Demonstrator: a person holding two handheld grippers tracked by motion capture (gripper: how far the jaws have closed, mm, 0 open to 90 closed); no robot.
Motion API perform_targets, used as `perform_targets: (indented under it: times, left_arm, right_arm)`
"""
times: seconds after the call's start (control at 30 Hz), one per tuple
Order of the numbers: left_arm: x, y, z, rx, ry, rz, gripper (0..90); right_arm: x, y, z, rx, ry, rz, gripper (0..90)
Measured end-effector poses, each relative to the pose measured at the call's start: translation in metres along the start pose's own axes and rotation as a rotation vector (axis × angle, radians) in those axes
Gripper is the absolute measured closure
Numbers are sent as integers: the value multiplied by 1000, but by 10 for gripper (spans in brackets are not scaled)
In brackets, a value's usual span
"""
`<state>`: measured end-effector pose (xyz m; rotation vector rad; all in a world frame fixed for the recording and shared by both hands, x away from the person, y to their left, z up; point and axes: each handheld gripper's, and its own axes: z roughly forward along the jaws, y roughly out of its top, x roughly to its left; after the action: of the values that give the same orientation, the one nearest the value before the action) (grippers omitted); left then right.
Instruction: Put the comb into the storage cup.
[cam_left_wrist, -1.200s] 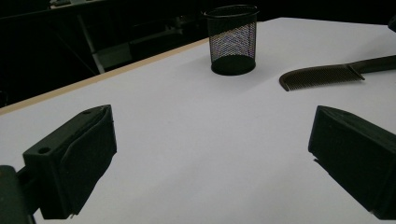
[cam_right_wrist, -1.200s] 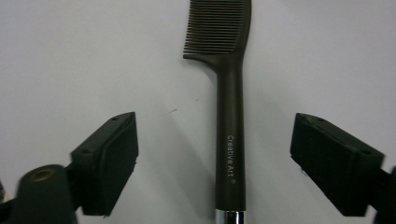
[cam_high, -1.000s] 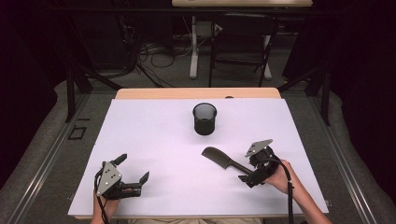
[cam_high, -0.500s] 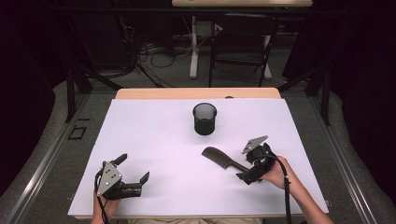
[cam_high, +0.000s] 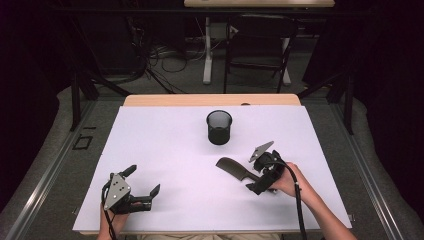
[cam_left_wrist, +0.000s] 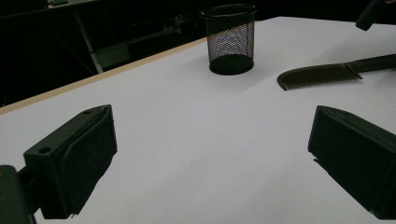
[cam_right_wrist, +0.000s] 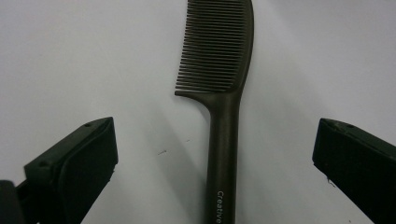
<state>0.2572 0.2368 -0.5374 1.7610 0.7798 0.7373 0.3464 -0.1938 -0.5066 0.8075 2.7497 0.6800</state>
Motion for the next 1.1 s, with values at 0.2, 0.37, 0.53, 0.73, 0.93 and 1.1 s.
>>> perform_targets:
  times: [0.2,0.37,0.53,0.73,0.93,1.1]
  left_arm:
    - [0,0,0,-1,2,1,13]
    - [1,0,-1,3,7,1,14]
    - [-1,1,-1,1,6,2,14]
    - [0,0,-1,6,9,0,13]
    - [0,0,0,7,7,-1,13]
    - [1,0,0,9,8,-2,13]
  right_arm:
    - [-3,4,4,26,7,7,35]
    - [-3,8,6,39,2,-6,83]
    - [-1,14,10,84,0,-37,220]
    - [-2,20,13,110,20,-54,422]
    - [0,22,18,155,7,-78,538]
    - [-1,23,21,183,-2,-78,582]
